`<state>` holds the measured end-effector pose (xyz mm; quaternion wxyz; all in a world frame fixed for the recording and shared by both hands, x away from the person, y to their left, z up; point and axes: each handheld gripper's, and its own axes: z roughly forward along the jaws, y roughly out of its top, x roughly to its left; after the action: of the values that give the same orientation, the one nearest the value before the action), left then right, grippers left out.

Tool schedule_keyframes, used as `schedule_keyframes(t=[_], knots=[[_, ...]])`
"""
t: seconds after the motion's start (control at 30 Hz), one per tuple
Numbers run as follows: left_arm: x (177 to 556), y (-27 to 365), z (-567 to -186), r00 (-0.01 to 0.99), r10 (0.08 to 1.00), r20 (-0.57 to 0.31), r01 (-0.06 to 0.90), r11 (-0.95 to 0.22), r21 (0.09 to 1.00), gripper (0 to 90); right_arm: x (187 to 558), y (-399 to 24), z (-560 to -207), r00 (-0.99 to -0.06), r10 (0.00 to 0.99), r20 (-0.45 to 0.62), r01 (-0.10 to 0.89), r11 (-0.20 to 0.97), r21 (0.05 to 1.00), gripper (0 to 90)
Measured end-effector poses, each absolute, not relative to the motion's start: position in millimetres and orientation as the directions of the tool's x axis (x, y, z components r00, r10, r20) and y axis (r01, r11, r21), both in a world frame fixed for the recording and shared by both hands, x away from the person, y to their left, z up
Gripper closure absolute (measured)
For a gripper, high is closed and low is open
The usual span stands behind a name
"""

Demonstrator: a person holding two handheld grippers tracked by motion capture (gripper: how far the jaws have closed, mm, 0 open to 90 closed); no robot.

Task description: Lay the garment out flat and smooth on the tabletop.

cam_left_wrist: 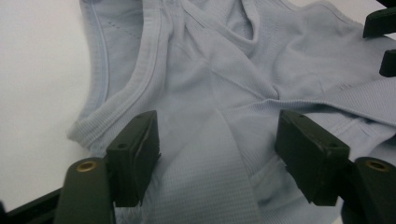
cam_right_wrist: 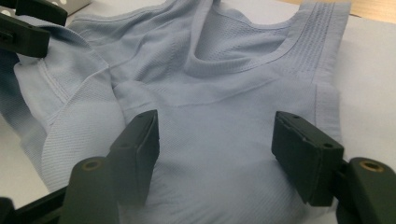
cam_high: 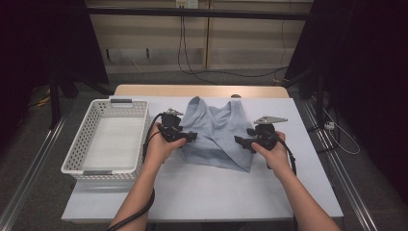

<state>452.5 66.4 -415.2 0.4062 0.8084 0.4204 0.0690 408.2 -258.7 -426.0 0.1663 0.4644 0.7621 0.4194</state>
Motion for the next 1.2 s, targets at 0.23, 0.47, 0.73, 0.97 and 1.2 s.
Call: schedule_keyframes(t=[0.23, 0.47, 0.73, 0.97, 1.2], knots=[[444.6, 74.5, -413.2, 0.631, 0.740, -0.232, 0.621, -0.304, 0.723, 40.9, 395.5, -265.7, -431.8, -0.506, 0.855, 0.112, 0.552, 0.221, 0.804, 35.2], [440.2, 78.9, -412.1, 0.644, 0.733, -0.221, 0.614, -0.322, 0.720, 54.5, 383.9, -277.8, -439.6, -0.488, 0.867, 0.096, 0.555, 0.224, 0.801, 37.8], [435.0, 78.6, -415.9, 0.643, 0.730, -0.230, 0.637, -0.343, 0.690, 65.0, 378.3, -280.8, -447.7, -0.497, 0.863, 0.090, 0.567, 0.244, 0.787, 38.7], [429.4, 82.1, -413.2, 0.645, 0.731, -0.222, 0.625, -0.338, 0.704, 73.5, 375.8, -282.8, -446.9, -0.492, 0.868, 0.071, 0.559, 0.252, 0.790, 38.6], [423.1, 84.1, -405.3, 0.650, 0.726, -0.223, 0.616, -0.333, 0.714, 78.9, 373.0, -283.7, -444.7, -0.483, 0.874, 0.061, 0.555, 0.252, 0.793, 36.5]])
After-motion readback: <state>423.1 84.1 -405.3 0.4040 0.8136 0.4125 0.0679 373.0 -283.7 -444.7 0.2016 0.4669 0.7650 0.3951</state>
